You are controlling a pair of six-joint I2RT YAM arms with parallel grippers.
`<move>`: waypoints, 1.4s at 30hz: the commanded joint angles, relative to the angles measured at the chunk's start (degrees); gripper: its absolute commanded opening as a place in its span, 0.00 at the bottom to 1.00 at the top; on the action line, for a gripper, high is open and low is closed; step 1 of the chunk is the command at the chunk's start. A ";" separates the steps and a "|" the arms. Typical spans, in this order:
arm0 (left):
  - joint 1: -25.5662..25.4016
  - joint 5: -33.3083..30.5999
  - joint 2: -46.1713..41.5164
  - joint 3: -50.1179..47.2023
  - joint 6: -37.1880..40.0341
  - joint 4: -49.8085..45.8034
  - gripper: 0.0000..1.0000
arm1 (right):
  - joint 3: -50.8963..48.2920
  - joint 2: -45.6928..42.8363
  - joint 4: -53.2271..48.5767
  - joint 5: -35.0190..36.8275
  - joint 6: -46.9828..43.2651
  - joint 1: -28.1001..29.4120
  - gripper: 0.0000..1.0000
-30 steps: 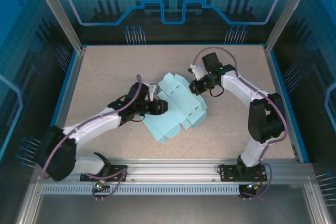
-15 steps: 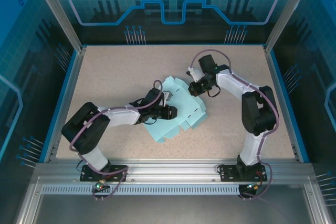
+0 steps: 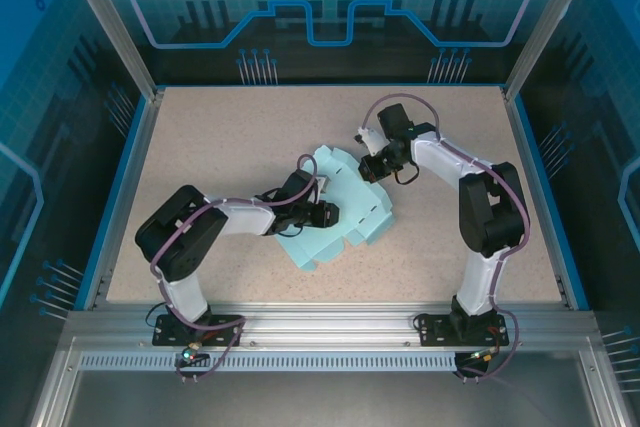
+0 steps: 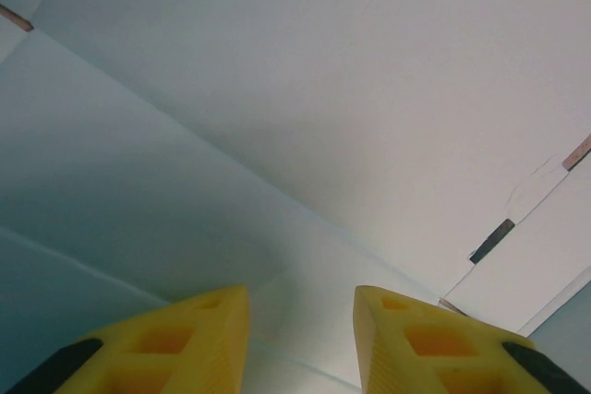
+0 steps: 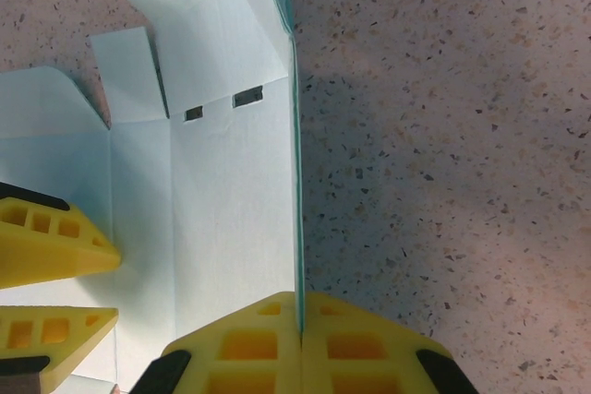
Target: Fold the paper box
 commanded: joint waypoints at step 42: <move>-0.16 0.74 2.51 -3.90 -1.78 9.75 0.33 | -0.69 -7.38 1.43 12.23 9.61 15.35 0.00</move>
